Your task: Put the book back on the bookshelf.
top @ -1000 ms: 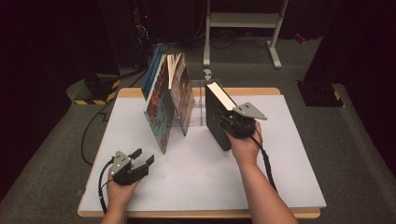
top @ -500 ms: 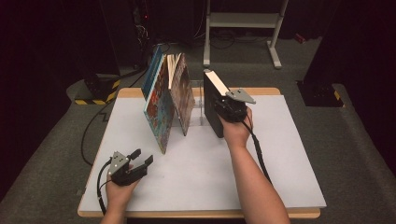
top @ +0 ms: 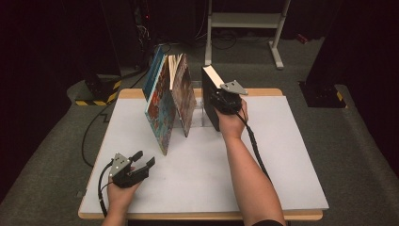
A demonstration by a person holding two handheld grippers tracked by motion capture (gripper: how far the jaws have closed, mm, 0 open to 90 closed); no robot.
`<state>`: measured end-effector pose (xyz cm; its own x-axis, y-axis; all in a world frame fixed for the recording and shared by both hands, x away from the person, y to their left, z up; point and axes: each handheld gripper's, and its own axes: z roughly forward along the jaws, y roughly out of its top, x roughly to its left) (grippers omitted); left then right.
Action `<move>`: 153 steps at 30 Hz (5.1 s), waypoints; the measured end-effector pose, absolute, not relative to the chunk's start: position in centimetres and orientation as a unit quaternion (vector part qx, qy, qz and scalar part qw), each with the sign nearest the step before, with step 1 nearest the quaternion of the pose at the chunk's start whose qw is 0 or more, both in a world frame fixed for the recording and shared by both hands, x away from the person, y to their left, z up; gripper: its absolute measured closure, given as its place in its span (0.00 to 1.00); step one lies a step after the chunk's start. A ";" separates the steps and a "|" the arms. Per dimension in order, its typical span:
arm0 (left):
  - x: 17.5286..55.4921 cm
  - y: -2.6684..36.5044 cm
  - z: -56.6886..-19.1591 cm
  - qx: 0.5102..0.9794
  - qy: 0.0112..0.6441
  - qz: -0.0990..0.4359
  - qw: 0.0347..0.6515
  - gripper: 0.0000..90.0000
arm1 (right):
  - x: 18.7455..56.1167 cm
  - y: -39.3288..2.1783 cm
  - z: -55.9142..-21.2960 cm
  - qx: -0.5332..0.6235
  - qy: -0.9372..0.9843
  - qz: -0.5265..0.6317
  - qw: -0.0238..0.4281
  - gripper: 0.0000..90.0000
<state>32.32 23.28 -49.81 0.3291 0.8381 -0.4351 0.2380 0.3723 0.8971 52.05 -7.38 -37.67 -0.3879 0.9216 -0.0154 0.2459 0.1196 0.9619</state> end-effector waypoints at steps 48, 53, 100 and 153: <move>32.3 23.1 -50.0 0.512 0.531 0.230 0.635 0.42 | 52.6 -7.4 -39.8 0.451 0.671 0.496 0.316 0.54; 32.3 23.1 -50.1 0.518 0.530 0.231 0.631 0.42 | 52.1 -8.0 -39.9 0.450 0.678 0.498 0.300 0.52; 32.4 22.9 -50.4 0.524 0.529 0.233 0.625 0.42 | 48.5 -9.7 -40.5 0.426 0.684 0.522 0.281 0.59; 32.3 23.0 -50.4 0.523 0.531 0.232 0.625 0.42 | 49.9 -8.2 -43.8 0.424 0.694 0.532 0.237 0.68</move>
